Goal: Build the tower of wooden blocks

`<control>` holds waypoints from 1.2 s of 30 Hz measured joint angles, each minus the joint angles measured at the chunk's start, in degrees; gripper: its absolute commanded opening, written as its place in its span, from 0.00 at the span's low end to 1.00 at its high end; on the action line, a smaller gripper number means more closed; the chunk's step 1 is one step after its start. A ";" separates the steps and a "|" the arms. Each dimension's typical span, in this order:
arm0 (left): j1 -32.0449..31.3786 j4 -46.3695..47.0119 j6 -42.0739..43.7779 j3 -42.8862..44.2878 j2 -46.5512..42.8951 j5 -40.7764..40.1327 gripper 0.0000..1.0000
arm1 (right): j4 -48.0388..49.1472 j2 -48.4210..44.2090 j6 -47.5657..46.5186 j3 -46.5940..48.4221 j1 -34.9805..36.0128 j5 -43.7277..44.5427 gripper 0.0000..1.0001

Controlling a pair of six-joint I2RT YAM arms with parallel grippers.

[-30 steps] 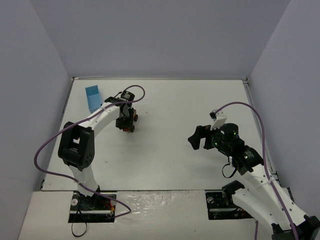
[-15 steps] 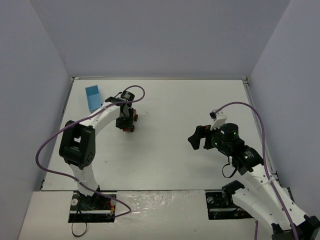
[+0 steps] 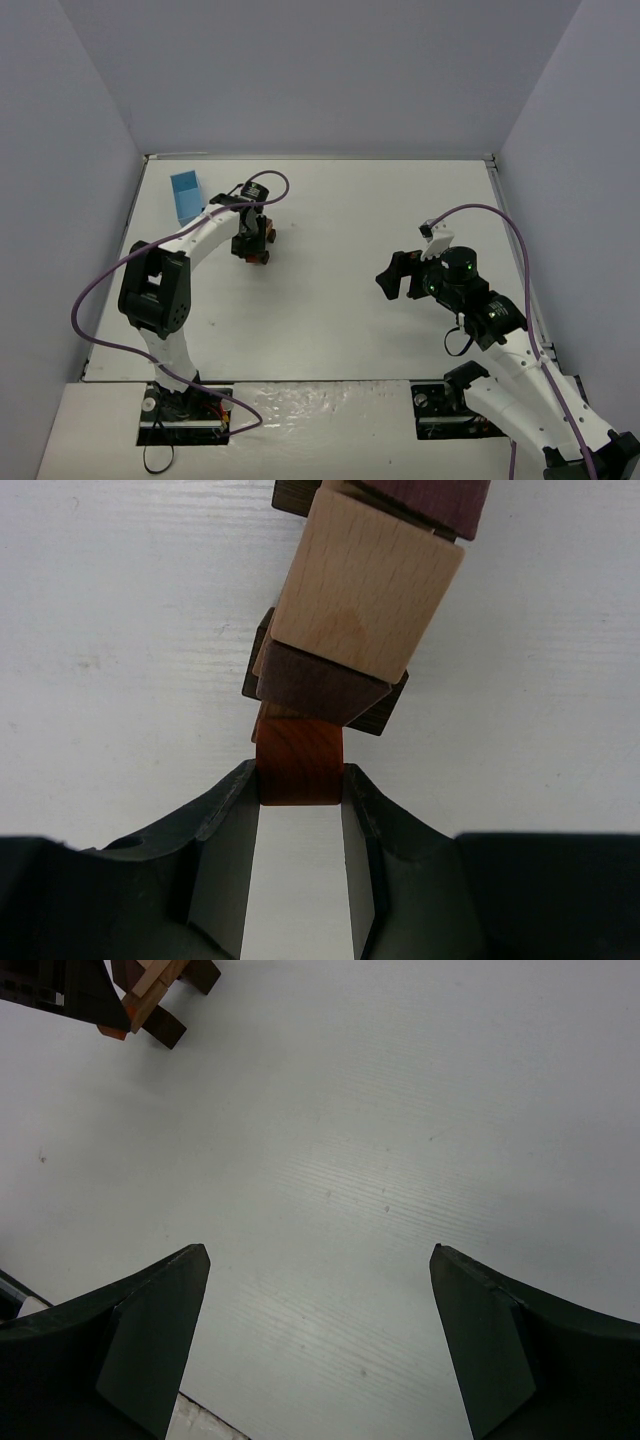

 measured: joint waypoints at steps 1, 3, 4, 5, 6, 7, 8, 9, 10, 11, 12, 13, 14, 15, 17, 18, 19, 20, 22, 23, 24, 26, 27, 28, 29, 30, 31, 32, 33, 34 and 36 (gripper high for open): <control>0.04 -0.01 0.00 0.01 0.00 0.00 0.08 | 0.00 0.00 0.00 0.01 0.00 0.00 0.90; 0.15 0.00 0.00 0.08 0.00 0.00 0.08 | 0.00 0.00 0.00 0.00 0.00 0.00 0.90; 0.19 0.00 0.00 0.16 0.00 0.00 0.08 | 0.00 0.00 0.00 0.00 0.00 0.00 0.90; 0.24 0.00 0.00 0.24 0.00 0.00 0.08 | 0.00 0.00 0.00 0.00 0.00 0.00 0.90; 0.24 -0.02 0.00 0.38 0.00 0.00 0.08 | 0.00 0.00 0.00 0.00 0.00 0.00 0.90; 0.24 -0.04 0.00 0.52 0.00 0.01 0.08 | 0.00 0.00 0.00 0.00 0.00 0.00 0.90; 0.24 -0.03 0.00 0.70 0.00 0.03 0.08 | 0.00 0.00 0.00 0.01 0.00 0.00 0.90; 0.24 -0.02 0.00 0.86 0.00 0.05 0.08 | 0.00 0.00 0.00 0.02 0.00 0.00 0.90; 0.24 -0.01 0.00 0.98 0.00 0.06 0.08 | 0.00 0.00 0.00 0.01 0.00 0.00 0.90; 0.24 -0.01 0.00 1.09 0.00 0.07 0.08 | 0.00 0.00 0.00 0.00 0.00 0.00 0.90; 0.24 -0.02 0.00 1.18 0.00 0.09 0.08 | 0.00 0.00 0.00 0.00 0.00 0.00 0.90; 0.24 -0.02 0.00 1.23 0.03 0.17 0.08 | 0.00 0.00 0.00 0.02 0.00 0.00 0.90; 0.24 -0.02 0.00 1.27 0.10 0.21 0.08 | 0.00 0.00 -0.01 0.02 0.00 0.00 0.90; 0.24 -0.02 0.00 1.30 0.19 0.23 0.08 | 0.00 0.00 -0.02 0.01 0.00 0.00 0.90; 0.26 -0.02 0.00 1.36 0.49 0.26 0.08 | 0.00 0.00 -0.01 0.02 0.00 0.00 0.90; 0.27 -0.02 0.00 1.38 0.66 0.28 0.08 | 0.00 0.00 0.00 0.02 0.00 0.00 0.90; 0.30 0.00 0.00 1.39 0.82 0.31 0.08 | 0.00 0.00 0.00 0.00 0.00 0.00 0.90; 0.32 -0.01 0.00 1.41 0.95 0.36 0.09 | 0.00 0.00 -0.01 0.01 0.00 0.00 0.90; 0.38 -0.04 0.00 1.50 1.07 0.42 0.09 | 0.00 0.00 -0.01 0.02 0.00 0.00 0.90; 0.41 -0.04 0.00 1.57 1.07 0.42 0.09 | 0.00 0.00 0.00 0.02 0.00 0.00 0.90; 0.46 0.00 0.00 1.59 1.07 0.42 0.09 | 0.00 0.00 0.00 0.00 0.00 0.00 0.90; 0.49 -0.02 0.00 1.60 1.07 0.40 0.09 | 0.00 0.00 0.00 0.01 0.00 0.00 0.90; 0.50 -0.02 0.00 1.62 1.07 0.41 0.09 | 0.00 0.00 0.00 0.02 0.00 0.00 0.90; 0.50 -0.02 0.00 1.63 1.07 0.42 0.09 | 0.00 0.00 0.00 0.01 0.00 0.00 0.90; 0.50 -0.02 0.00 1.65 1.07 0.42 0.10 | 0.00 0.00 0.00 0.00 0.00 0.00 0.90; 0.50 -0.02 0.00 1.69 1.09 0.42 0.12 | 0.00 0.00 0.00 0.00 0.00 0.00 0.90; 0.50 -0.02 0.00 1.74 1.09 0.42 0.14 | 0.00 0.00 0.00 0.00 0.00 0.00 0.90; 0.50 -0.02 0.00 1.78 1.09 0.42 0.15 | 0.00 0.00 0.00 0.00 0.00 0.00 0.90; 0.50 -0.01 0.00 1.80 1.09 0.42 0.16 | 0.00 0.00 0.00 0.02 0.00 0.00 0.90; 0.50 -0.01 0.00 1.81 1.09 0.42 0.16 | 0.00 0.00 0.00 0.02 0.00 0.00 0.90; 0.50 -0.02 0.00 1.80 1.09 0.42 0.16 | 0.00 0.00 0.00 0.00 0.00 0.00 0.90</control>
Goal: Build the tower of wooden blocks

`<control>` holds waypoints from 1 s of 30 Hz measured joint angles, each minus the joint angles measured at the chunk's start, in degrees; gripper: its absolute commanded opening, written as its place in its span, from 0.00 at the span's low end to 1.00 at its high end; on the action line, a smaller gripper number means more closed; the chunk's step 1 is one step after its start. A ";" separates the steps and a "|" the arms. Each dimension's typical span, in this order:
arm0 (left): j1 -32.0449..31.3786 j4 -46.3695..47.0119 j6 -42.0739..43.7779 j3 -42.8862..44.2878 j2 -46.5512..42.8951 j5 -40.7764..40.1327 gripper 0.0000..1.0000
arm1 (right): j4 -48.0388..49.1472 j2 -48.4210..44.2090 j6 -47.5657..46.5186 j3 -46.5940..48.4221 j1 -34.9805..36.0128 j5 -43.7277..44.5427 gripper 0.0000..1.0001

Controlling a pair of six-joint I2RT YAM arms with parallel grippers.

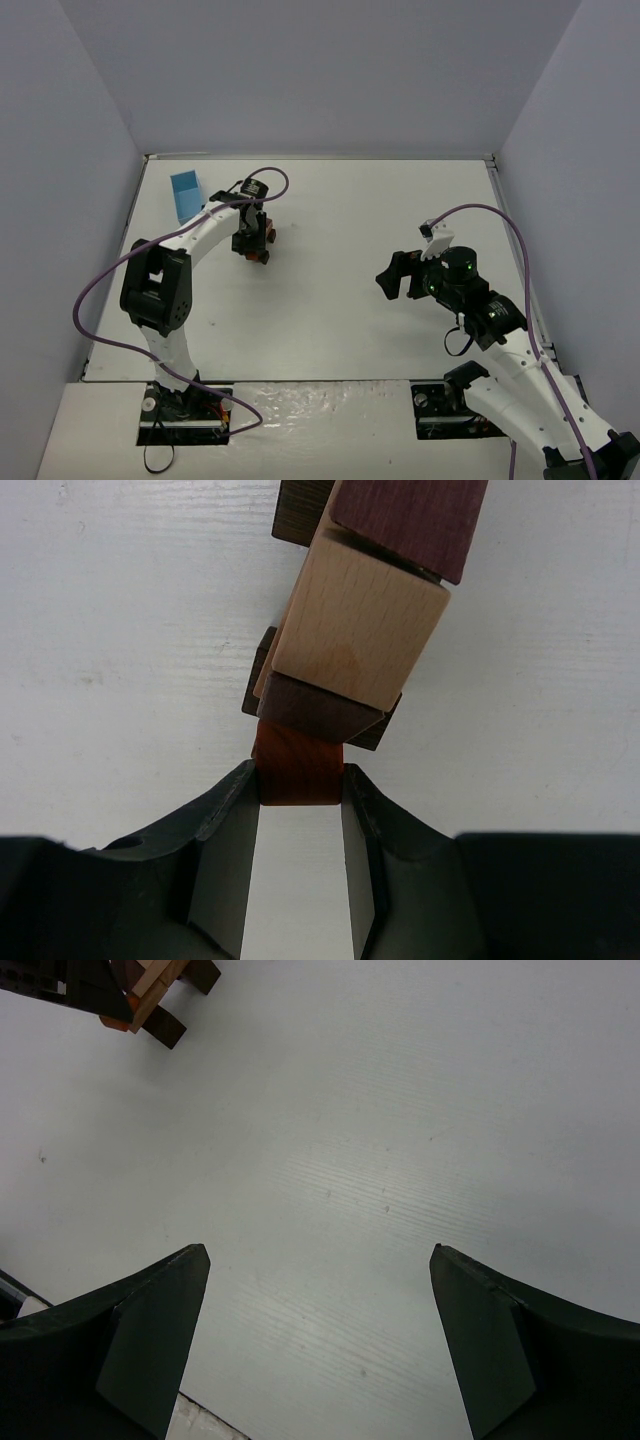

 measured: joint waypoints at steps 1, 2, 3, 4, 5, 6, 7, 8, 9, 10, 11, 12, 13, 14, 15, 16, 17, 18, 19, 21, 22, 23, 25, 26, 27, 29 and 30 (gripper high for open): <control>0.00 0.00 0.00 0.01 0.00 0.01 0.17 | 0.00 0.00 0.00 0.00 0.00 0.00 0.90; 0.01 0.00 0.00 0.02 0.00 0.01 0.17 | 0.00 0.00 0.00 0.01 0.00 0.00 0.90; 0.03 0.00 0.00 0.02 0.00 0.00 0.17 | 0.00 0.00 0.00 0.02 0.00 0.00 0.90; 0.05 0.00 0.00 0.03 0.00 0.00 0.17 | 0.00 0.00 0.00 0.02 0.00 0.00 0.90; 0.08 0.00 0.00 0.05 0.00 0.01 0.18 | 0.00 0.00 0.00 0.02 0.00 0.00 0.90; 0.11 0.00 0.00 0.07 0.00 0.03 0.20 | 0.00 0.00 0.00 0.02 0.00 0.00 0.90; 0.16 0.00 0.00 0.10 0.00 0.05 0.21 | 0.00 0.00 0.00 0.00 0.00 0.00 0.90; 0.23 0.00 0.00 0.11 0.00 0.07 0.22 | 0.00 0.00 0.00 0.00 0.00 -0.01 0.90; 0.29 0.00 0.00 0.13 0.00 0.10 0.23 | 0.00 0.00 0.00 0.00 0.00 -0.02 0.90; 0.36 0.00 0.00 0.13 0.00 0.21 0.23 | 0.00 0.00 0.00 0.01 0.00 -0.02 0.90; 0.42 0.00 0.00 0.13 0.00 0.32 0.23 | 0.00 0.00 0.00 0.02 0.00 -0.02 0.90; 0.44 0.00 0.00 0.13 0.02 0.44 0.23 | 0.00 0.00 0.00 0.00 0.00 0.00 0.90; 0.44 0.00 0.00 0.13 0.05 0.55 0.24 | 0.00 0.00 0.00 0.01 0.00 -0.01 0.90; 0.44 0.00 0.00 0.13 0.08 0.64 0.24 | 0.00 0.00 0.00 0.02 0.00 -0.02 0.90; 0.44 0.00 0.00 0.13 0.12 0.69 0.24 | 0.00 0.00 0.00 0.02 0.00 -0.02 0.90; 0.44 0.00 0.00 0.13 0.18 0.77 0.24 | 0.00 0.00 0.00 0.02 0.00 -0.02 0.90; 0.44 0.00 0.00 0.13 0.25 0.85 0.25 | 0.00 0.00 -0.01 0.02 0.00 -0.02 0.90; 0.44 -0.01 0.00 0.13 0.33 0.90 0.26 | 0.00 0.00 -0.02 0.00 0.00 -0.02 0.90; 0.44 -0.02 0.00 0.17 0.40 0.92 0.28 | 0.00 0.00 0.00 0.00 0.00 -0.02 0.90; 0.44 0.00 0.00 0.40 0.55 1.05 0.29 | 0.00 0.00 0.00 0.00 0.00 -0.02 0.90; 0.44 0.00 0.00 0.48 0.62 1.07 0.29 | 0.00 0.00 0.00 0.00 0.00 -0.03 0.90; 0.44 0.00 0.00 0.55 0.69 1.09 0.30 | 0.00 0.00 0.00 0.00 0.00 -0.04 0.90; 0.44 0.00 0.00 0.59 0.70 1.09 0.33 | 0.00 0.00 0.00 0.01 0.00 -0.04 0.90; 0.44 0.00 -0.03 0.61 0.70 1.09 0.35 | 0.00 0.00 0.00 0.01 0.00 -0.04 0.90; 0.44 0.00 -0.11 0.61 0.70 1.09 0.35 | 0.00 0.00 0.00 0.02 0.00 -0.04 0.90; 0.44 0.00 -0.14 0.63 0.70 1.07 0.36 | 0.00 0.00 0.00 0.00 0.00 -0.04 0.90; 0.44 0.00 -0.15 0.63 0.70 1.07 0.39 | 0.00 0.00 -0.01 0.00 0.00 -0.04 0.90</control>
